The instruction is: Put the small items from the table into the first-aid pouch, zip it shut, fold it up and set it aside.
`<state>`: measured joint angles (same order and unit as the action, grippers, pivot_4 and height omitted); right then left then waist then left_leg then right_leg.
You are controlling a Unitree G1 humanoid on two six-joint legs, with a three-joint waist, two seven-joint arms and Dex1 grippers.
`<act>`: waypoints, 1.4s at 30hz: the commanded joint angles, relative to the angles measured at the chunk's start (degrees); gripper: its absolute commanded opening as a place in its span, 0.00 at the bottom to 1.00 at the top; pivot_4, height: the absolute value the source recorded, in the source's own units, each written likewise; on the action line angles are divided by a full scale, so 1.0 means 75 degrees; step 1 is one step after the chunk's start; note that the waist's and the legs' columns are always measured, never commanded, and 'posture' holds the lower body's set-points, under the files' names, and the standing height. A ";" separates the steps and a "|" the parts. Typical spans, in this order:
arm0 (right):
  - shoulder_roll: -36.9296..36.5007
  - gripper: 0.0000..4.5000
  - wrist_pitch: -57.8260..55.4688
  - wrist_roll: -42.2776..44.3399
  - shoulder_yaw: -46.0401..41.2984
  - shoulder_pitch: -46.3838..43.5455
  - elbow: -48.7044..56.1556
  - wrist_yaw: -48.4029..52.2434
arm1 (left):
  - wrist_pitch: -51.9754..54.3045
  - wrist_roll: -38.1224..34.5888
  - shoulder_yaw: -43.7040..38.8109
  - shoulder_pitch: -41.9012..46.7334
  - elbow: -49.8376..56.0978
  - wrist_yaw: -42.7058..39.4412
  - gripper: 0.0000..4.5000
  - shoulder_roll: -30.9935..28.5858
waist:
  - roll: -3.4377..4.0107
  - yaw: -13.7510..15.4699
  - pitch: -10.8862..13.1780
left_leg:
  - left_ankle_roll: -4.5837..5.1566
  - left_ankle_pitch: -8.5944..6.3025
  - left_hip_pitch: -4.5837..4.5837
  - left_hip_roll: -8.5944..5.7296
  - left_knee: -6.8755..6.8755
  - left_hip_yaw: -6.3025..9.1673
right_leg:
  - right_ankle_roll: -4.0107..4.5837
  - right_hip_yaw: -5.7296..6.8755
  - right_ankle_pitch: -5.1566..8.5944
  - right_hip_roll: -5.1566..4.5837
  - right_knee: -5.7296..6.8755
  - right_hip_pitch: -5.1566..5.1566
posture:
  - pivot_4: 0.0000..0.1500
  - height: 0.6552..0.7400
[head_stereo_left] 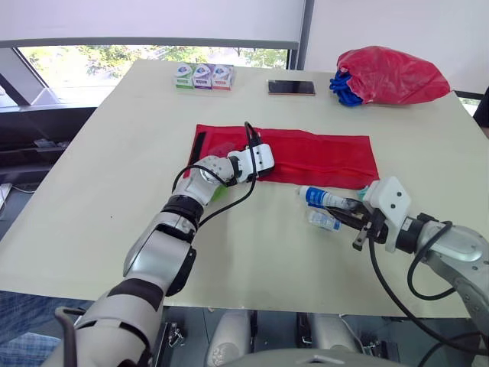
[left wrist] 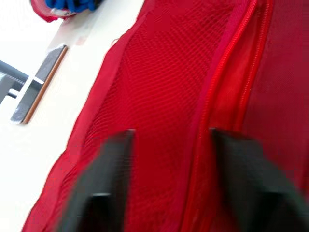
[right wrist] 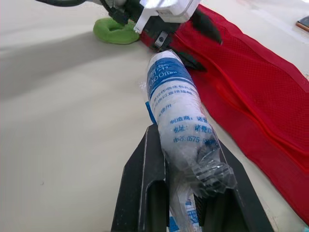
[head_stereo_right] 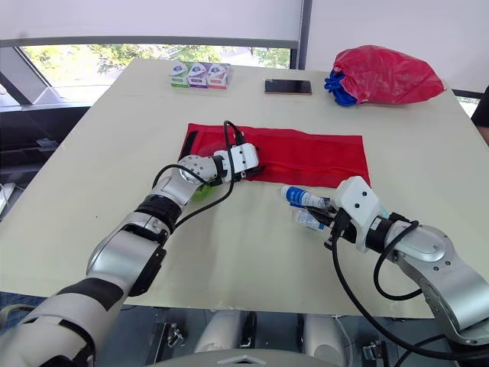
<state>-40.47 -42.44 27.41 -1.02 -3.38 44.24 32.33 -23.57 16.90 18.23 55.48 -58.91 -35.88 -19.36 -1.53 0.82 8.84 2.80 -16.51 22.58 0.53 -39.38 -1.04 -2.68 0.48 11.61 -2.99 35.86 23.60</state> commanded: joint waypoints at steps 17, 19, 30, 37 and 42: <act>0.1420 0.02 -0.1092 -0.0973 0.1279 -0.0864 -0.0471 -0.2009 | 0.0534 -0.0685 -0.0222 -0.0300 0.1957 -0.1054 0.01 0.0208 | 0.0001 -0.0003 -0.0001 | 0.0000 0.0000 0.0004 0.0001 0.0002 0.0003 | 0.0002 0.0001 0.0000 0.0000 0.0001 0.0001 | 1.00 1.00; 0.1587 0.02 -0.1077 -0.1282 0.1471 -0.0958 -0.0697 -0.2242 | 0.0832 -0.0708 -0.0207 -0.0467 0.2474 -0.1114 0.01 0.0237 | 0.0001 0.0001 -0.0001 | 0.0000 0.0000 0.0005 0.0000 0.0002 0.0002 | 0.0002 0.0001 0.0000 0.0000 0.0000 0.0002 | 1.00 1.00; 0.3220 0.02 0.0023 -0.2610 0.1961 -0.2000 -0.2752 -0.3183 | 0.2566 -0.0944 -0.0195 -0.1241 0.4669 -0.1288 0.01 0.0540 | 0.0006 -0.0037 -0.0003 | -0.0002 0.0002 0.0002 -0.0002 0.0002 0.0005 | 0.0002 0.0000 0.0000 0.0009 0.0004 0.0003 | 1.00 1.00; 0.4224 0.02 0.1433 -0.3343 0.2264 -0.2863 -0.4886 -0.3344 | 0.3221 -0.1112 -0.0249 -0.1364 0.5125 -0.1221 0.01 0.0772 | 0.0011 -0.0061 -0.0001 | -0.0005 0.0004 -0.0006 -0.0012 0.0006 0.0003 | 0.0004 -0.0004 -0.0001 0.0014 0.0009 0.0003 | 1.00 1.00; 0.4599 0.02 0.2202 -0.3659 0.2323 -0.3075 -0.5772 -0.3350 | 0.3501 -0.1226 -0.0284 -0.1369 0.5289 -0.1188 0.01 0.0899 | 0.0012 -0.0061 -0.0001 | -0.0015 0.0009 -0.0004 -0.0014 0.0008 -0.0001 | 0.0003 -0.0007 -0.0001 0.0010 0.0004 0.0003 | 1.00 1.00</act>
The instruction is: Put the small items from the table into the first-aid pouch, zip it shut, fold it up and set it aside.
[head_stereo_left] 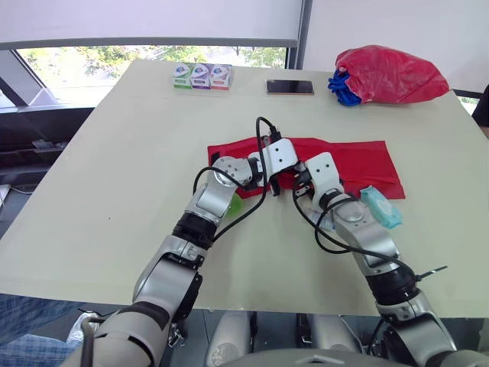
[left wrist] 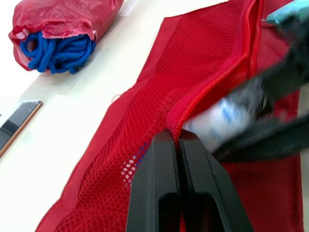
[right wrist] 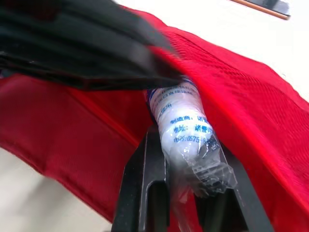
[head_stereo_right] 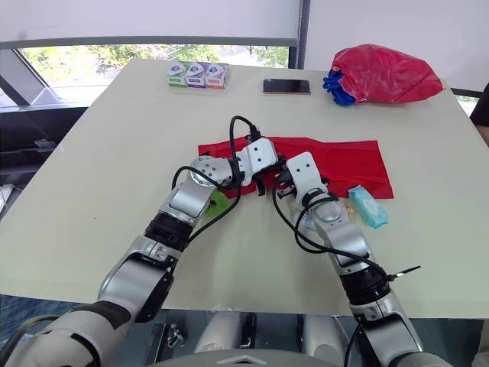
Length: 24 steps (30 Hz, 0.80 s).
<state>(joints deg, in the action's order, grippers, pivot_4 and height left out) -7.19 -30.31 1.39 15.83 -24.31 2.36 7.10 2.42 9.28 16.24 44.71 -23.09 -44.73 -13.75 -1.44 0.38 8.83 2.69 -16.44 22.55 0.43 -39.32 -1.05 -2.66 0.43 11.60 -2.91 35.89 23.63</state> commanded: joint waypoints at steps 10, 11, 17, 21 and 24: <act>0.0747 0.02 0.1704 -0.0393 -0.0326 -0.0791 -0.1453 0.0029 | 0.0227 -0.0293 0.0056 -0.0144 0.0701 -0.0066 0.01 0.0170 | 0.0002 -0.0118 0.0001 | -0.0004 0.0002 -0.0003 0.0005 0.0001 0.0001 | 0.0001 -0.0002 -0.0001 0.0001 0.0005 0.0000 | 1.00 1.00; 0.0741 0.02 0.1681 -0.0383 -0.0318 -0.0771 -0.1450 0.0130 | 0.0225 -0.0289 0.0058 -0.0164 0.0698 -0.0062 0.01 0.0169 | 0.0002 -0.0121 0.0000 | -0.0005 0.0003 -0.0004 0.0010 0.0001 0.0001 | 0.0001 -0.0002 -0.0001 0.0000 0.0005 0.0000 | 1.00 1.00; 0.0379 0.50 0.1476 -0.0483 -0.0164 -0.0226 -0.0724 0.0692 | 0.0070 -0.0273 -0.0069 -0.0028 0.0309 0.0021 0.00 0.0032 | 0.0004 -0.0132 0.0001 | -0.0005 0.0003 -0.0003 0.0010 0.0006 0.0003 | 0.0001 -0.0001 -0.0001 -0.0001 0.0004 0.0001 | 1.00 1.00; 0.0041 0.50 0.1093 -0.0390 -0.0171 0.0145 0.0030 0.1119 | -0.0017 -0.0342 -0.0152 0.0090 0.0064 0.0003 0.00 -0.0049 | 0.0004 -0.0138 0.0000 | 0.0001 -0.0001 -0.0004 0.0010 0.0006 0.0001 | 0.0001 -0.0003 -0.0001 -0.0003 0.0004 0.0001 | 1.00 1.00; -0.0345 0.50 0.0617 -0.0163 -0.0182 0.0480 0.0803 0.1678 | 0.0121 -0.0648 -0.0283 0.0195 -0.0058 -0.0226 0.00 -0.0047 | 0.0004 -0.0130 0.0001 | 0.0007 -0.0004 -0.0005 0.0011 0.0006 0.0003 | 0.0001 -0.0003 -0.0001 -0.0002 0.0006 0.0001 | 1.00 1.00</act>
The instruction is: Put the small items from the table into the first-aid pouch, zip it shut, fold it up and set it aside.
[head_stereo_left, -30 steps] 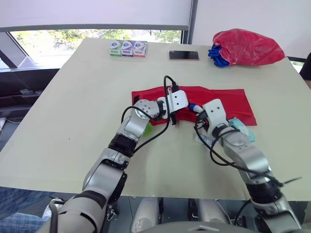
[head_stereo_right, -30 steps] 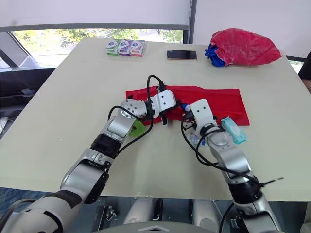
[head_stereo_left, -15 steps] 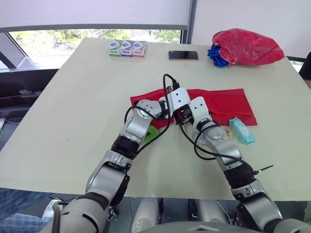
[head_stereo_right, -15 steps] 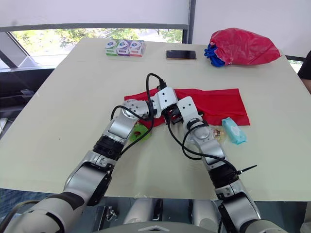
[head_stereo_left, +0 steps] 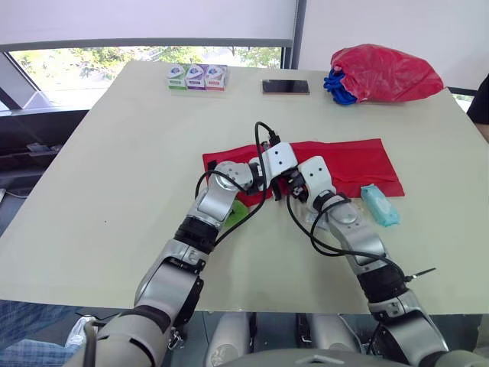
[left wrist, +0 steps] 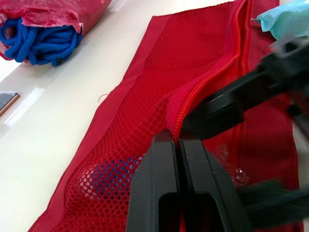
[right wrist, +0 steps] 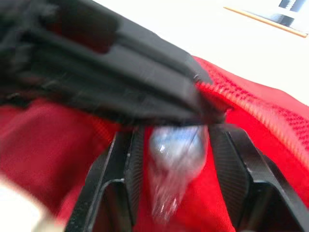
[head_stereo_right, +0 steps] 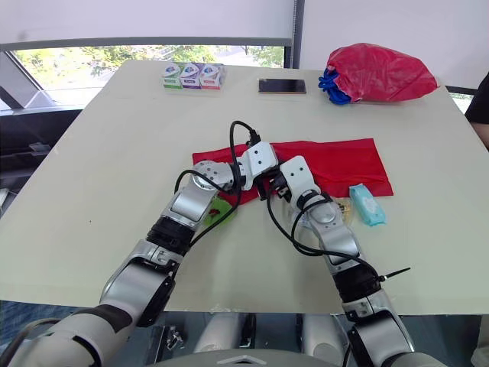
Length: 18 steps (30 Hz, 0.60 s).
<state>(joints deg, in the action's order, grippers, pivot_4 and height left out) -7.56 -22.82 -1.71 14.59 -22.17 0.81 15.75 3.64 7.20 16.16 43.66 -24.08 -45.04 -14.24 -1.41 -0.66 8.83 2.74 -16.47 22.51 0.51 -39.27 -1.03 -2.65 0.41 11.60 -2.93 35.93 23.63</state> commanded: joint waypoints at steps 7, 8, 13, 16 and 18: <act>-0.1081 0.33 -0.0891 0.0480 -0.0390 0.0719 0.1949 0.1058 | -0.0081 -0.0630 -0.0328 0.0412 -0.0160 -0.0543 0.00 -0.0058 | -0.0001 0.0006 0.0000 | 0.0003 -0.0002 0.0000 -0.0002 -0.0001 0.0000 | -0.0001 -0.0001 0.0000 0.0000 -0.0002 -0.0001 | 1.00 1.00; -0.1133 0.21 -0.0895 0.0482 -0.0422 0.0737 0.1931 0.1068 | -0.0108 -0.0623 -0.0322 0.0416 -0.0183 -0.0569 0.00 -0.0058 | 0.0000 0.0007 0.0000 | 0.0003 -0.0002 0.0000 -0.0003 -0.0001 -0.0001 | -0.0001 -0.0001 0.0000 0.0000 -0.0002 -0.0001 | 1.00 1.00; -0.1147 0.01 -0.0768 0.0344 -0.0389 0.0630 0.1585 0.0982 | -0.0151 -0.0609 -0.0315 0.0436 -0.0222 -0.0615 0.00 -0.0028 | 0.0000 0.0007 0.0000 | 0.0003 -0.0002 -0.0002 -0.0003 -0.0001 -0.0002 | 0.0000 -0.0002 0.0000 0.0003 -0.0001 -0.0001 | 1.00 1.00; -0.0920 0.01 -0.0633 0.0229 -0.0215 0.0387 0.1205 0.0917 | -0.0149 -0.0602 -0.0291 0.0414 -0.0169 -0.0645 0.00 0.0002 | 0.0000 0.0006 0.0000 | 0.0003 -0.0002 -0.0002 -0.0004 -0.0001 -0.0004 | 0.0000 -0.0002 0.0000 0.0003 -0.0002 -0.0001 | 1.00 1.00; -0.0711 0.01 -0.0498 0.0178 -0.0134 0.0188 0.0925 0.0852 | -0.0159 -0.0598 -0.0281 0.0399 -0.0151 -0.0662 0.00 0.0013 | 0.0000 0.0004 0.0000 | 0.0003 -0.0001 -0.0002 -0.0004 -0.0001 -0.0005 | -0.0001 -0.0005 0.0000 0.0003 -0.0002 0.0000 | 1.00 1.00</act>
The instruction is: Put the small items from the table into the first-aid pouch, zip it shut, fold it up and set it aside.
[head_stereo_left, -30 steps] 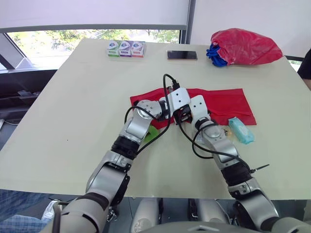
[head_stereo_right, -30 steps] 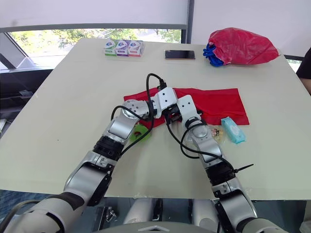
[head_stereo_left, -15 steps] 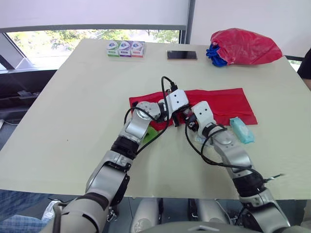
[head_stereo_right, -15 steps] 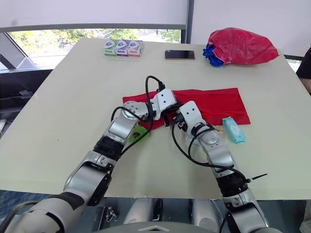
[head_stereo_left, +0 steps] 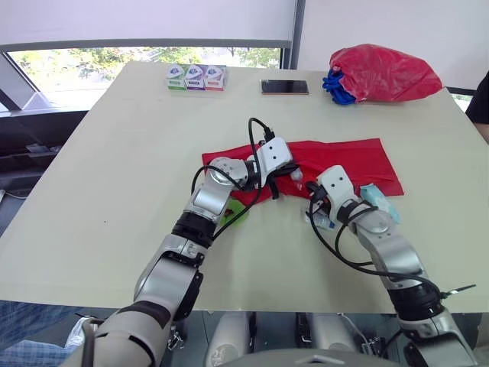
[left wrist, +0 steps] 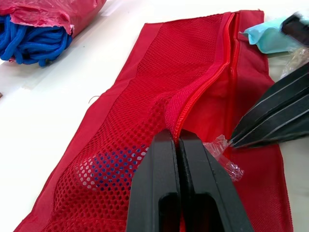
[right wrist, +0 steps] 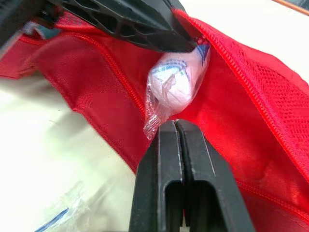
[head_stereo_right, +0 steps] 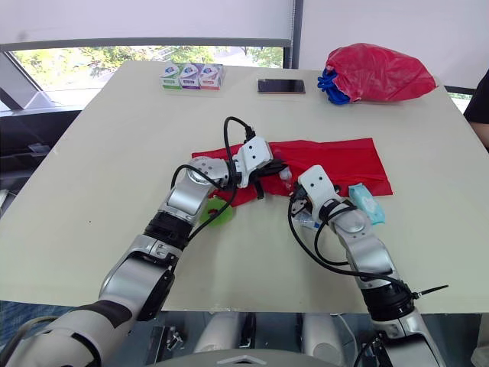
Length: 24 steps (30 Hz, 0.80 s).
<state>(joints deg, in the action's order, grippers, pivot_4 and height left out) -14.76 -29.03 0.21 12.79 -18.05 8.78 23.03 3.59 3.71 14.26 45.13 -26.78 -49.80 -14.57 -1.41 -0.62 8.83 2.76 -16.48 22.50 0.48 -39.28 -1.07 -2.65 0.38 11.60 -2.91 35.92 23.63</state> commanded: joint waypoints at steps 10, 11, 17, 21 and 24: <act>0.0967 0.01 0.1210 -0.0407 0.0224 -0.1230 -0.1486 -0.0434 | -0.0244 -0.0095 -0.0008 0.0150 0.0192 -0.0069 0.00 0.0023 | 0.0001 -0.0002 0.0000 | -0.0011 0.0006 0.0002 -0.0001 0.0001 0.0000 | 0.0000 0.0000 0.0000 -0.0003 -0.0002 0.0000 | 1.00 1.00; 0.0963 0.01 0.1200 -0.0409 0.0204 -0.1162 -0.1391 -0.0426 | -0.0277 -0.0084 -0.0015 0.0158 0.0152 -0.0068 0.00 0.0004 | 0.0001 -0.0005 0.0000 | -0.0012 0.0007 0.0001 0.0000 0.0002 0.0000 | 0.0000 0.0000 0.0000 -0.0003 -0.0002 0.0001 | 1.00 1.00; 0.0331 0.01 0.1226 -0.0127 -0.0015 -0.0152 0.0169 0.0141 | -0.0478 -0.0057 -0.0072 0.0243 -0.0165 -0.0026 0.00 -0.0062 | 0.0001 0.0019 0.0000 | -0.0005 0.0003 0.0004 0.0001 0.0004 0.0005 | 0.0000 0.0005 0.0000 -0.0006 -0.0004 0.0000 | 1.00 1.00; -0.0296 0.01 0.1608 0.0424 -0.0433 0.0696 0.1562 0.0745 | -0.0687 -0.0061 -0.0109 0.0307 -0.0391 -0.0030 0.00 -0.0127 | 0.0002 0.0012 0.0001 | 0.0002 -0.0001 0.0003 0.0000 0.0003 0.0003 | -0.0001 0.0003 0.0000 -0.0008 -0.0005 -0.0001 | 1.00 1.00; -0.0951 0.01 0.1292 0.1323 -0.1103 0.1493 0.2614 0.1411 | -0.0819 -0.0113 -0.0164 0.0376 -0.0577 -0.0055 0.00 -0.0165 | 0.0001 0.0023 0.0000 | 0.0002 -0.0001 0.0002 0.0000 0.0003 0.0007 | -0.0002 0.0005 0.0001 -0.0005 -0.0005 -0.0001 | 1.00 1.00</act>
<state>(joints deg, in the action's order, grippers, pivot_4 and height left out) -20.59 -18.85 6.32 7.71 -8.00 23.19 31.15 -0.86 3.74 14.02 46.54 -31.18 -50.07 -15.65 -1.40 -0.44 8.83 2.78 -16.49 22.49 0.49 -39.26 -1.01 -2.67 0.42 11.61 -2.93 35.89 23.60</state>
